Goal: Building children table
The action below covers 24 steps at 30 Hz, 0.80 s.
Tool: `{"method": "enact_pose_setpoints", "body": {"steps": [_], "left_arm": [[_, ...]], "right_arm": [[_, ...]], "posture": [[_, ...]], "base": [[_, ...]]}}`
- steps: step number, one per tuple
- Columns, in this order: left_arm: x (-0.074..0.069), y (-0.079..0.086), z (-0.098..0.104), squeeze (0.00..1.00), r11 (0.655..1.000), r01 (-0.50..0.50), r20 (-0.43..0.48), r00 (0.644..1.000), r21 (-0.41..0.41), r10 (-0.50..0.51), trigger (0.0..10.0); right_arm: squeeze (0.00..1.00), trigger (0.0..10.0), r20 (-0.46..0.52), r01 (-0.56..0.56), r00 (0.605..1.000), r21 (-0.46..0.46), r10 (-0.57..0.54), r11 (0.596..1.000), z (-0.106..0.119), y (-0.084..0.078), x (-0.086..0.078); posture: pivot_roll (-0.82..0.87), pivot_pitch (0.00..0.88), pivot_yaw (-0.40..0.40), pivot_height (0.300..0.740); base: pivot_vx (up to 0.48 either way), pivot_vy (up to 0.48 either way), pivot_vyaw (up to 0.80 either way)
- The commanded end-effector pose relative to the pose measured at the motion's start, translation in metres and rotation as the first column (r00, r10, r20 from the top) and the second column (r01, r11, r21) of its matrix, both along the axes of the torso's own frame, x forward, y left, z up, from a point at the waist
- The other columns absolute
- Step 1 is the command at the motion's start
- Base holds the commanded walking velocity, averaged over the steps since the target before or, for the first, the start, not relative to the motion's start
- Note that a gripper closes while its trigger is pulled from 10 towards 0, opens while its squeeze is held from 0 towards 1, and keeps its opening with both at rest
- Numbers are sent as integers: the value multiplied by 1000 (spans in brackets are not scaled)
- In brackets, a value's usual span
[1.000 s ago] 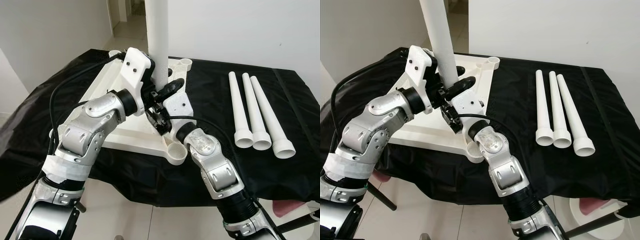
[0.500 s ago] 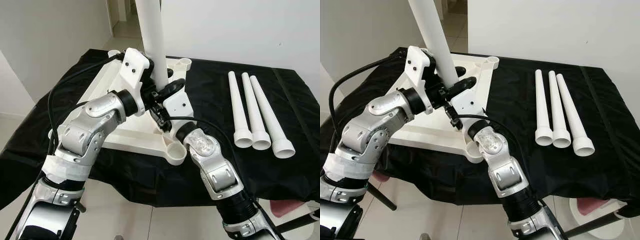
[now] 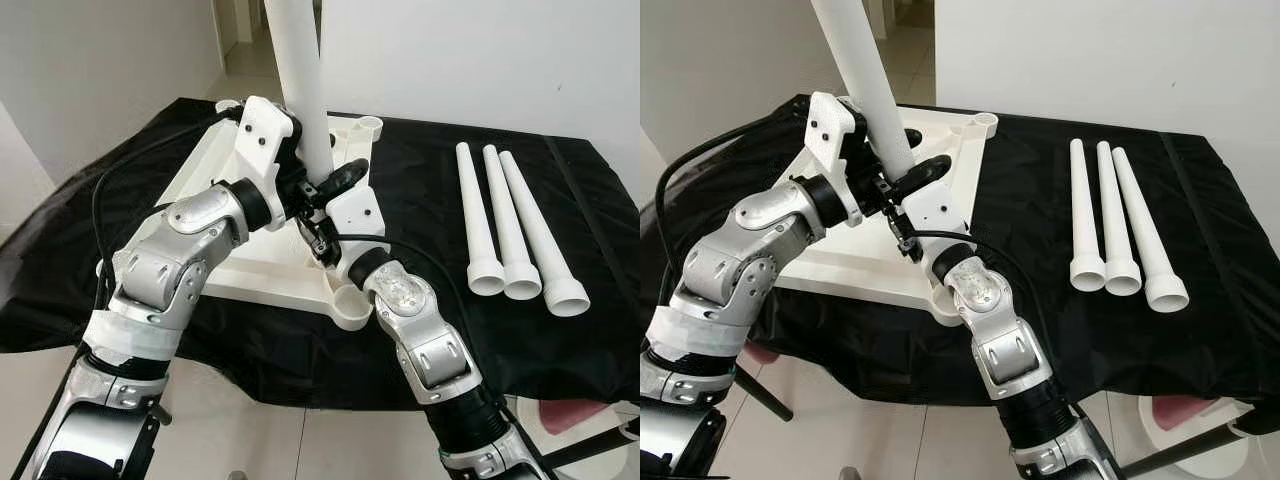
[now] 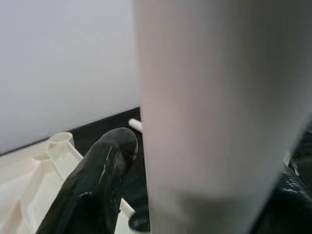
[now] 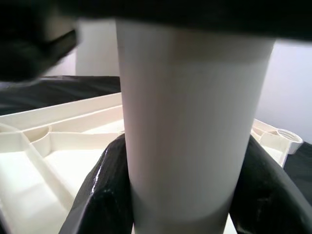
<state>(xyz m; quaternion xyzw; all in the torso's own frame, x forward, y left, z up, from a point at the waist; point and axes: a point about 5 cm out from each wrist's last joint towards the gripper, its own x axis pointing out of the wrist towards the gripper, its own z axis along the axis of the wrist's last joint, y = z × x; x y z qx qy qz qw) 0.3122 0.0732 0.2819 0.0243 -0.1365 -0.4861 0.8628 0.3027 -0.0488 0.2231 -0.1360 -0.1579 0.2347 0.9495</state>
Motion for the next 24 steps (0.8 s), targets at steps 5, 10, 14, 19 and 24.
{"method": "enact_pose_setpoints", "body": {"steps": [5, 10, 14, 19, 24], "left_arm": [[1, 16, 1, 0, 997, 78, -21, 997, 1, -78, 10000], [5, 17, 2, 0, 998, 64, 3, 998, 27, -64, 10000], [22, 23, 5, 0, 997, -71, 39, 997, 38, 69, 10000], [29, 34, 6, 0, 988, -127, 49, 991, 83, 123, 10000], [25, 74, -14, 0, 964, -173, -12, 984, 201, 179, 10000]], "right_arm": [[0, 0, -25, 133, 991, 69, -131, 989, 1, -31, 9], [0, 0, -34, 162, 987, 76, -160, 984, 1, -36, 11], [0, 0, -43, 192, 981, 98, -188, 977, 1, -44, 12], [0, 0, -43, 170, 985, 124, -166, 978, 5, -50, 8], [0, 10000, -49, 105, 994, 85, -101, 991, 6, -65, -9]], "posture": [[-60, 48, 35, 740], [-67, 51, 41, 740], [-67, 51, 41, 740], [-72, 54, 46, 740], [-81, 61, 52, 740]], "base": [[0, 0, 0], [0, 0, 0], [0, 0, 0], [0, 0, 0], [0, 0, 0]]}}
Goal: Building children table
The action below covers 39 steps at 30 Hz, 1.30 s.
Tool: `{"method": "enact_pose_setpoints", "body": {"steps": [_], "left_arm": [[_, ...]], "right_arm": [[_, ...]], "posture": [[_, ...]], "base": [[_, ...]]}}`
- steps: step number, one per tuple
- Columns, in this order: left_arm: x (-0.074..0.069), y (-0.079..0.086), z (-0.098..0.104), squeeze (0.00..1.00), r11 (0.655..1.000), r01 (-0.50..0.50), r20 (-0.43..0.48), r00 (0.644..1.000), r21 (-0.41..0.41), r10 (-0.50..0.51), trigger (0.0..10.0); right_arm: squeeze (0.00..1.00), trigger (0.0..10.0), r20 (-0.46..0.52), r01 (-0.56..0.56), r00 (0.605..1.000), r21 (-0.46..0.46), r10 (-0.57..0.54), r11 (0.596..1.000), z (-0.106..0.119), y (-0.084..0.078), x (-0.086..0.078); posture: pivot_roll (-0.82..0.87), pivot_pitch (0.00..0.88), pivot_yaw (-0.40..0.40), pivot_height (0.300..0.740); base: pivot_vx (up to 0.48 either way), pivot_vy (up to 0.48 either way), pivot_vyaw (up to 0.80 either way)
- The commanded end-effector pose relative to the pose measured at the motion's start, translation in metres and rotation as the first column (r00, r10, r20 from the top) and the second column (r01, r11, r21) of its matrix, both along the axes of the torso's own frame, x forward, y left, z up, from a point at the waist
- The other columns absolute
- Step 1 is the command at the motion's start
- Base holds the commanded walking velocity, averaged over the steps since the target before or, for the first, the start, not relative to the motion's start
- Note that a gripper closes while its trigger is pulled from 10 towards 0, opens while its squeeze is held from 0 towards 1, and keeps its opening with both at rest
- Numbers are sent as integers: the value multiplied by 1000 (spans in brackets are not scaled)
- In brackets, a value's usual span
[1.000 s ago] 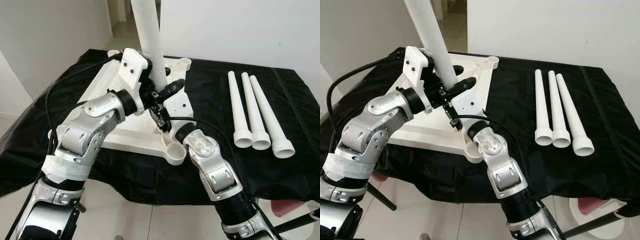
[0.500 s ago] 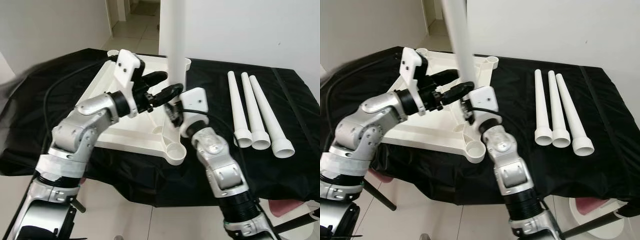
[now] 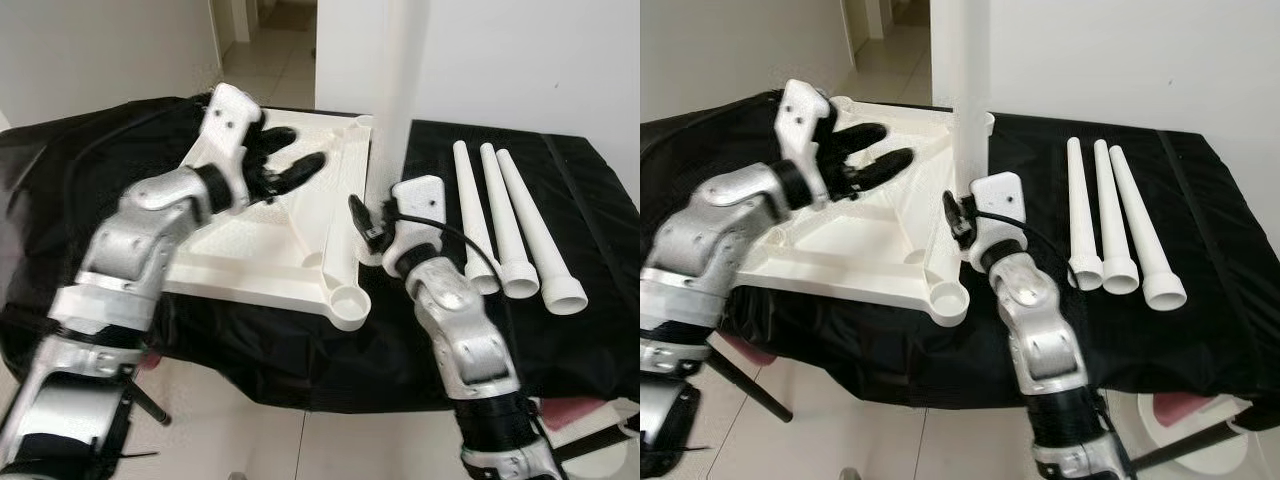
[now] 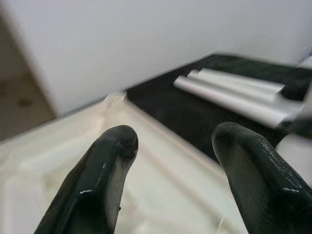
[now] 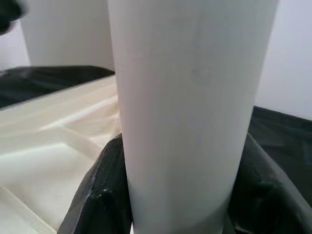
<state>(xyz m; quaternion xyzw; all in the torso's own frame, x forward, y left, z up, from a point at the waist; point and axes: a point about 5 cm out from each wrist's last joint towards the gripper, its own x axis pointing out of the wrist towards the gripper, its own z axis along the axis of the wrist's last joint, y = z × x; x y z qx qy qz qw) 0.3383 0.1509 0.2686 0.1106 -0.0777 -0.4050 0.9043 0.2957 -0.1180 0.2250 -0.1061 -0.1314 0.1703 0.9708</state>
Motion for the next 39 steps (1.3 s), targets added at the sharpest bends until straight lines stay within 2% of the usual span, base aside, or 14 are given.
{"method": "enact_pose_setpoints", "body": {"steps": [1, 2, 3, 5, 13, 15, 17, 21, 22, 23, 26, 32, 35, 39], "left_arm": [[-5, 4, -10, 0, 998, 31, -37, 999, 47, -30, 10000], [-5, 4, -10, 0, 998, 31, -37, 999, 47, -30, 10000], [-14, 13, -25, 0, 994, 46, -78, 996, 97, -38, 10000], [-18, 15, -33, 0, 990, 62, -103, 993, 124, -50, 10000], [-23, 12, -54, 0, 966, 133, -154, 983, 222, -100, 10000], [-23, 12, -54, 0, 966, 133, -154, 983, 222, -100, 10000], [-25, 0, -69, 0, 925, 251, -218, 957, 283, -193, 10000], [-26, -4, -78, 0, 898, 305, -255, 939, 316, -230, 10000], [-27, -4, -85, 0, 876, 339, -284, 926, 343, -247, 10000], [-27, -4, -85, 0, 876, 339, -284, 926, 343, -247, 10000], [-26, -5, -100, 0, 841, 394, -350, 898, 371, -267, 10000], [-23, -5, -109, 0, 829, 397, -369, 894, 394, -252, 10000], [-13, -8, -118, 0, 822, 364, -357, 910, 438, -213, 10000], [-5, -11, -117, 0, 836, 334, -344, 920, 435, -189, 10000]], "right_arm": [[0, 10000, 5, -28, 1000, 11, 28, 1000, 5, 0, -5], [0, 10000, 5, -28, 1000, 11, 28, 1000, 5, 0, -5], [0, 10000, -4, -35, 999, 9, 35, 999, 6, -5, -11], [0, 10000, -10, -46, 999, 18, 46, 999, 7, -7, -13], [0, 10000, -40, -94, 995, 66, 97, 993, 7, -3, -19], [0, 10000, -40, -94, 995, 66, 97, 993, 7, -3, -19], [0, 10000, -65, -137, 987, 95, 144, 986, 4, 7, -23], [0, 10000, -77, -156, 983, 100, 164, 983, 2, 12, -25], [0, 10000, -85, -163, 981, 100, 172, 982, 0, 14, -25], [0, 10000, -85, -163, 981, 100, 172, 982, 0, 14, -25], [0, 10000, -86, -172, 980, 107, 182, 979, -2, 18, -24], [0, 10000, -85, -180, 978, 117, 191, 977, -1, 20, -23], [0, 10000, -88, -186, 976, 120, 197, 975, -2, 22, -23], [0, 10000, -89, -187, 976, 121, 199, 975, -2, 22, -23]], "posture": [[-84, 64, 52, 740], [-84, 64, 52, 740], [-85, 67, 45, 740], [-82, 68, 36, 740], [-76, 73, 12, 740], [-76, 73, 12, 740], [-77, 77, -3, 740], [-79, 77, -3, 740], [-86, 78, 3, 740], [-86, 78, 3, 740], [-89, 77, 5, 740], [-88, 75, 3, 740], [-88, 72, 1, 740], [-88, 72, 1, 740]], "base": [[0, 0, 0], [0, 0, 0], [0, 0, 0], [0, 0, 0], [0, 0, 0], [0, 0, 0], [0, 0, 0], [0, 0, 0], [0, 0, 0], [0, 0, 0], [0, 0, 0], [0, 0, 0], [0, 0, 0], [0, 0, 0]]}}
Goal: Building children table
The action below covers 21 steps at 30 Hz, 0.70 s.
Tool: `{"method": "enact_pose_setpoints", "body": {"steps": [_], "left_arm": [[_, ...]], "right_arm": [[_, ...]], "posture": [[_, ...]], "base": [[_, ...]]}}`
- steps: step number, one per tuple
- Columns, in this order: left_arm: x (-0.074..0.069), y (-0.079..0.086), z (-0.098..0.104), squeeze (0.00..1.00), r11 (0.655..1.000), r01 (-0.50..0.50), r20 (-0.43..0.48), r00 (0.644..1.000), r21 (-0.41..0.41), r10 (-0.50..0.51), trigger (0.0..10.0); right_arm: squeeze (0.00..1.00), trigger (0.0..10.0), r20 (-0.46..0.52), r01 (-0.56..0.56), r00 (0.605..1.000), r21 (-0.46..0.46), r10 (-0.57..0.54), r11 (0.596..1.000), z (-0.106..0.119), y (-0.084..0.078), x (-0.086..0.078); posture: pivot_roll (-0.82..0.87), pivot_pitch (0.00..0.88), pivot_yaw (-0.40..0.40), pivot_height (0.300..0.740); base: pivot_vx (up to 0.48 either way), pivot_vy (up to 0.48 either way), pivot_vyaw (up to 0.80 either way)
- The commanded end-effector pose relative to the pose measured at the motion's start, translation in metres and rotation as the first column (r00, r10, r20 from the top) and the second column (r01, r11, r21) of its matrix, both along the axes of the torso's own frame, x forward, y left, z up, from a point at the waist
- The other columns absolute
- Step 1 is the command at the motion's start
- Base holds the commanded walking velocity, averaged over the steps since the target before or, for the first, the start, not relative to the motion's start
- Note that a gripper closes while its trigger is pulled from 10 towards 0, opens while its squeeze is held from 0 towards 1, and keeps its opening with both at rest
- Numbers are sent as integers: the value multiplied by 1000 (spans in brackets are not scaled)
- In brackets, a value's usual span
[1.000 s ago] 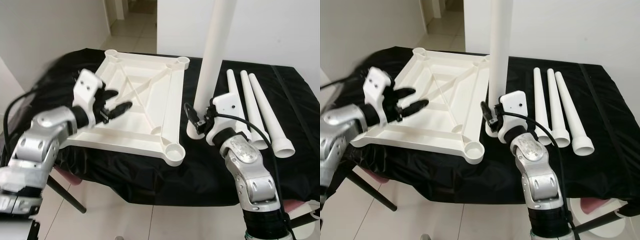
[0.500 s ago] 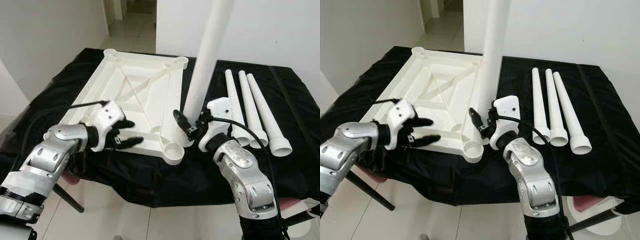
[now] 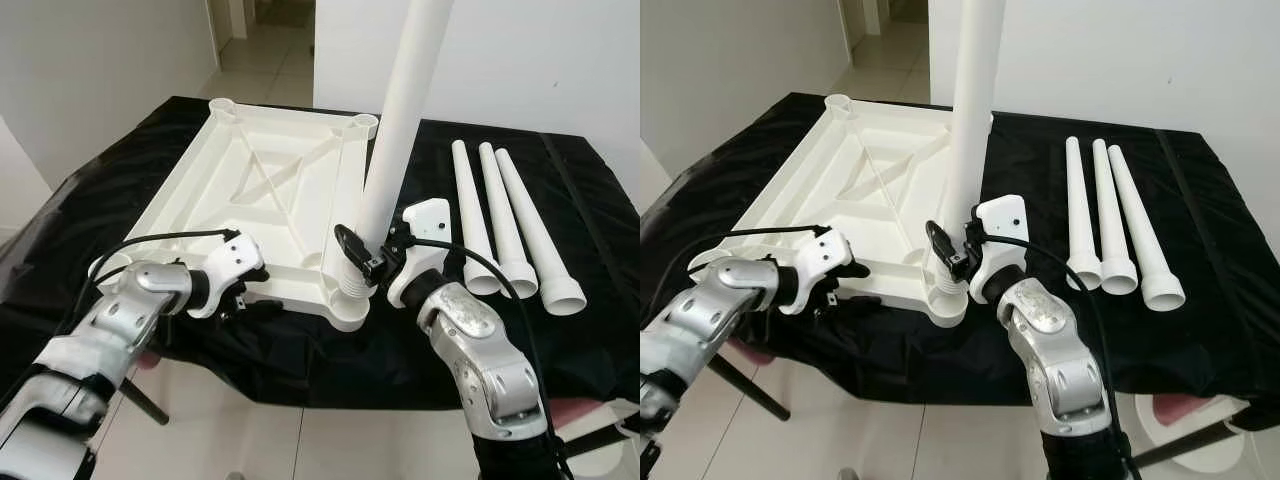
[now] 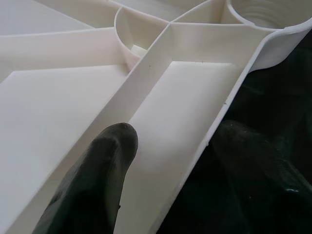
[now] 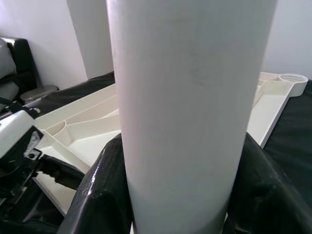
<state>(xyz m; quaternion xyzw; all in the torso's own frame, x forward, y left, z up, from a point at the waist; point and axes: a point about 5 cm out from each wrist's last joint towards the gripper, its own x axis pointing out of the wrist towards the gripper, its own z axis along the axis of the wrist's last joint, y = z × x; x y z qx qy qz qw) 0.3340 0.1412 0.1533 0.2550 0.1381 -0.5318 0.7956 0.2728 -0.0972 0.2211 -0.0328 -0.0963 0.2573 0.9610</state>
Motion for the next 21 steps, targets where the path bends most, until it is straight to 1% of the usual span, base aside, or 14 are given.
{"method": "enact_pose_setpoints", "body": {"steps": [1, 2, 3, 4, 5, 6, 8, 9, 10, 11, 12, 15, 16, 21], "left_arm": [[-1, -1, -2, 0, 999, 31, -11, 999, 20, -31, 10000], [0, -2, -2, 0, 999, 37, -6, 999, 23, -37, 9882], [0, -6, -4, 0, 998, 55, -5, 999, 35, -54, 9255], [0, -9, -7, 0, 996, 73, -6, 997, 50, -73, 7490], [0, -9, -7, 0, 996, 73, -6, 997, 50, -73, 7490], [-1, -12, -9, 0, 994, 90, -12, 996, 57, -90, 4902], [-1, -13, -12, 0, 993, 103, -15, 995, 60, -102, 4745], [0, -13, -12, 0, 993, 104, -15, 995, 59, -103, 2353], [0, -14, -13, 0, 993, 107, -21, 994, 51, -106, 2980], [1, -14, -13, 0, 993, 109, -27, 994, 45, -108, 2078], [1, -16, -14, 0, 993, 114, -31, 993, 41, -113, 1412], [1, -17, -15, 0, 992, 119, -34, 992, 38, -118, 1294], [1, -19, -16, 0, 993, 118, -33, 993, 31, -117, 0], [2, -23, -15, 0, 995, 102, -40, 994, -14, -103, 0]], "right_arm": [[0, 10000, 8, -10, 1000, 8, 10, 1000, 2, 2, 0], [0, 10000, 8, -9, 1000, 8, 9, 1000, 2, 1, 0], [0, 10000, 7, -7, 1000, 8, 7, 1000, 2, 1, 0], [0, 10000, 7, -5, 1000, 7, 5, 1000, 2, 1, 0], [0, 10000, 7, -5, 1000, 7, 5, 1000, 2, 1, 0], [0, 10000, 7, -2, 1000, 6, 2, 1000, 2, 1, 0], [0, 10000, 7, 0, 1000, 6, 0, 1000, 2, 0, 0], [0, 10000, 7, 1, 1000, 6, -1, 1000, 2, 0, 0], [0, 10000, 7, 4, 1000, 6, -4, 1000, 2, 0, 0], [0, 10000, 8, 6, 1000, 6, -6, 1000, 2, 0, 0], [0, 10000, 8, 9, 1000, 7, -9, 1000, 2, -1, 0], [0, 10000, 8, 12, 1000, 7, -12, 1000, 2, -1, 0], [0, 10000, 9, 12, 1000, 7, -12, 1000, 2, -1, 0], [0, 10000, 10, 11, 1000, 8, -11, 1000, 2, 0, -1]], "posture": [[-88, 72, 1, 740], [-88, 72, 1, 740], [-96, 68, 5, 740], [-96, 68, 5, 740], [-96, 68, 5, 740], [-100, 69, 8, 740], [-100, 69, 8, 740], [-100, 69, 8, 740], [-104, 69, 13, 740], [-104, 69, 13, 740], [-104, 69, 13, 740], [-104, 66, 14, 740], [-105, 66, 14, 740], [-102, 63, 13, 740]], "base": [[0, 0, 0], [0, 0, 0], [0, 0, 0], [0, 0, 0], [0, 0, 0], [0, 0, 0], [0, 0, 0], [0, 0, 0], [0, 0, 0], [0, 0, 0], [0, 0, 0], [0, 0, 0], [0, 0, 0], [0, 0, 0]]}}
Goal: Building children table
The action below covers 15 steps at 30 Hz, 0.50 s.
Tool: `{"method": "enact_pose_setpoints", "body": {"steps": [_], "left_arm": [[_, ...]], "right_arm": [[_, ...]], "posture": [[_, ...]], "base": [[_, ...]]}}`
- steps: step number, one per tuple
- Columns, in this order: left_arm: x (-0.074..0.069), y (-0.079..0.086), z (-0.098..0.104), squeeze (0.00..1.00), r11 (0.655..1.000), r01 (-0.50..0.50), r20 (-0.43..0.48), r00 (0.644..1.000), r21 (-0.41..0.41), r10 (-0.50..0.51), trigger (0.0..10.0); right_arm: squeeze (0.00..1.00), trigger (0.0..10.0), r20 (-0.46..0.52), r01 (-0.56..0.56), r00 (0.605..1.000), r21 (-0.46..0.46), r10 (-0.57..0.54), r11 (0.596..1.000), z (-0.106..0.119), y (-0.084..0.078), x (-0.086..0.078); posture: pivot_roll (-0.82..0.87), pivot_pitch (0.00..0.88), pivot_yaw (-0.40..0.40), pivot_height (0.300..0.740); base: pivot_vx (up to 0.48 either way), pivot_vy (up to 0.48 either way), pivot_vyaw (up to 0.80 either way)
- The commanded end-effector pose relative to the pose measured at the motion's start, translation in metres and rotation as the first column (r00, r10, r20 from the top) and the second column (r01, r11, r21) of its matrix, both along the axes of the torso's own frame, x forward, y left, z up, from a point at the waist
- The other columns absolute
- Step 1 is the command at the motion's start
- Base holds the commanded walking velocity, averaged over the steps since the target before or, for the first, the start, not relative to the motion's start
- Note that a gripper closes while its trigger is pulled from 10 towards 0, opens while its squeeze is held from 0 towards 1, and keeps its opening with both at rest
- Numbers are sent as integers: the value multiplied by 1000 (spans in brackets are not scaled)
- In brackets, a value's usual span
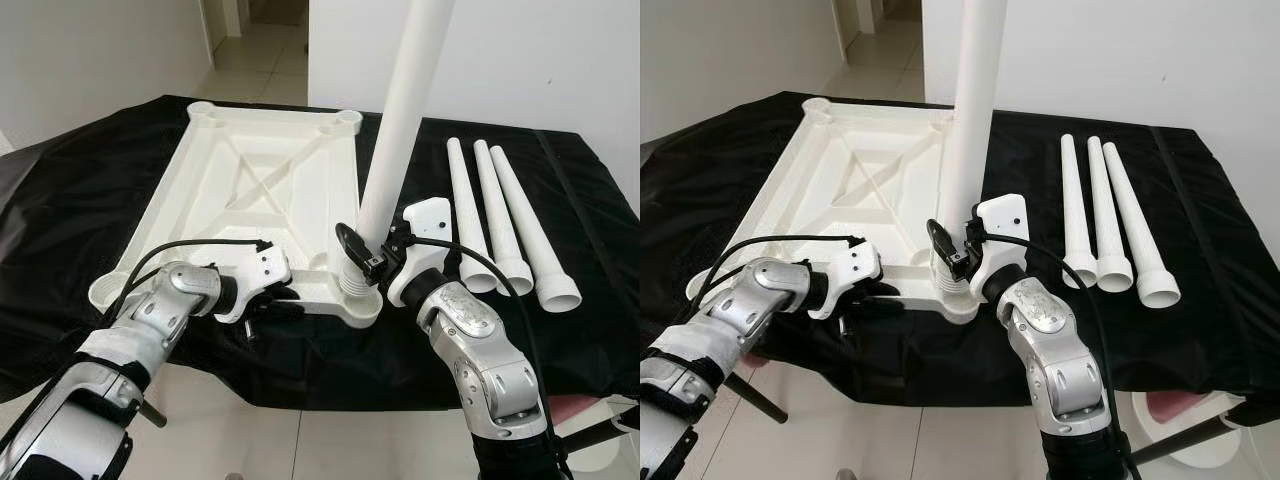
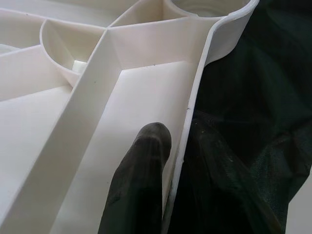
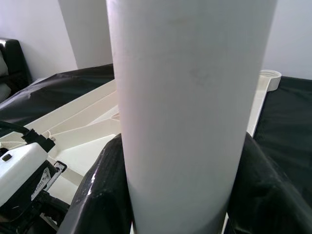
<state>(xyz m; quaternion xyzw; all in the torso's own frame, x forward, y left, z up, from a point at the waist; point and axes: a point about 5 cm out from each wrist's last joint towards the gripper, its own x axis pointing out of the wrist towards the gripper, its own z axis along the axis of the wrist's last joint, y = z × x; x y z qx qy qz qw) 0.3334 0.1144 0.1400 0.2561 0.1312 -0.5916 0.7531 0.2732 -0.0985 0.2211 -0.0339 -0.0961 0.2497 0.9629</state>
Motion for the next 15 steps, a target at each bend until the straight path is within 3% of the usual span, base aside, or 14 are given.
{"method": "enact_pose_setpoints", "body": {"steps": [1, 5, 6, 8, 9, 13, 15], "left_arm": [[2, 3, -2, 0, 999, -44, -13, 999, -15, 44, 0], [3, 4, -2, 0, 998, -56, -7, 998, -24, 56, 0], [4, 4, -1, 0, 997, -64, 1, 998, -34, 65, 4314], [5, 4, -1, 0, 997, -70, 7, 997, -40, 70, 4314], [5, 3, 2, 0, 996, -72, 22, 997, -61, 73, 10000], [5, -1, 7, 0, 993, -73, 39, 996, -95, 77, 10000], [6, -7, 15, 0, 984, -76, 71, 993, -162, 89, 10000]], "right_arm": [[0, 10000, 10, -5, 1000, 8, 5, 1000, 1, 1, -1], [0, 10000, 9, -5, 1000, 9, 5, 1000, 1, 1, -1], [0, 10000, 8, -6, 1000, 9, 6, 1000, 1, 1, -2], [0, 10000, 7, -7, 1000, 9, 7, 1000, 0, 1, -2], [0, 10000, 4, -5, 1000, 6, 5, 1000, -1, 1, -2], [0, 10000, 3, 1, 1000, -5, -1, 1000, -3, -1, -2], [0, 10000, 0, 20, 1000, -28, -20, 999, -10, -5, -3]], "posture": [[-100, 62, 14, 740], [-97, 60, 15, 740], [-97, 60, 14, 740], [-97, 60, 14, 740], [-96, 61, 15, 740], [-95, 63, 11, 740], [-98, 66, 11, 740]], "base": [[0, 0, 0], [0, 0, 0], [0, 0, 0], [0, 0, 0], [0, 0, 0], [0, 0, 0], [0, 0, 0]]}}
